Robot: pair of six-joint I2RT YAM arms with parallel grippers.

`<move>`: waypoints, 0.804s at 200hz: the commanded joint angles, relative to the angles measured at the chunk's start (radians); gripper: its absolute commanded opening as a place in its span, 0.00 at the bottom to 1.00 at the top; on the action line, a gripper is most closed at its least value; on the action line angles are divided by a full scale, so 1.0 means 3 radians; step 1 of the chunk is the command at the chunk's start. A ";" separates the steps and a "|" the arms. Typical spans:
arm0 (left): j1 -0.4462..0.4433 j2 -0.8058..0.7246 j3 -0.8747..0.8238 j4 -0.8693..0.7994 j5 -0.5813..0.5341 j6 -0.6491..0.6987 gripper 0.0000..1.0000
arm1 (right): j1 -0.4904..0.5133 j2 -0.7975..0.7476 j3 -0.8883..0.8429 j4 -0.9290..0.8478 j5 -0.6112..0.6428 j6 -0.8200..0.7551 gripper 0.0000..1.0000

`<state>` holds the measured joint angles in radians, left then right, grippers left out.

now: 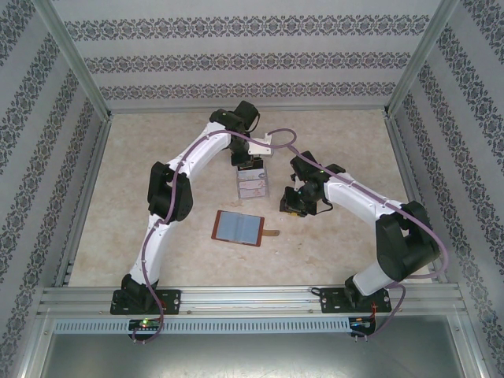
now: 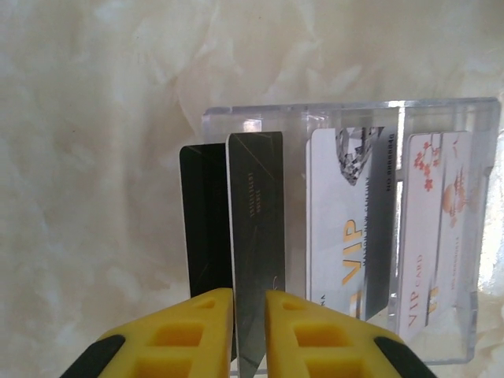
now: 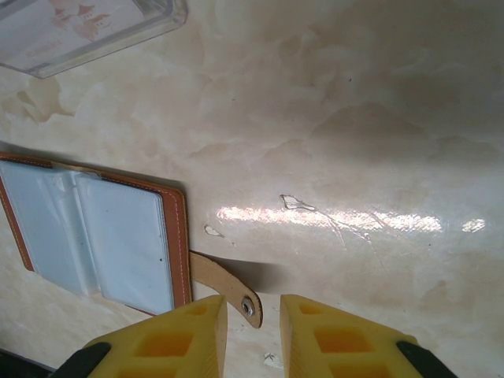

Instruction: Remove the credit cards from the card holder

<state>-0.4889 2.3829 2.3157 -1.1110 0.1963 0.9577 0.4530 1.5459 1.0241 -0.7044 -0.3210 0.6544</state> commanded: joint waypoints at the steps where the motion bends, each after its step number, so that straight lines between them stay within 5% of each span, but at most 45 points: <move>1: 0.0034 0.0040 0.0097 0.0077 -0.0124 0.0027 0.19 | -0.0037 -0.0006 -0.0038 0.0005 0.0022 0.0011 0.26; 102: 0.0034 -0.0112 0.0016 0.0268 -0.0266 -0.0178 0.20 | -0.0040 -0.0040 -0.0034 0.0028 0.0039 -0.0003 0.26; 161: 0.0047 -0.0730 -0.0950 0.0948 -0.0260 -0.0588 0.21 | -0.0003 0.0058 0.0027 0.0098 -0.0042 -0.0034 0.26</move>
<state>-0.4885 2.2822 2.1323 -0.9569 0.1215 0.8661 0.4534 1.5509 1.0222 -0.6872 -0.3222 0.6540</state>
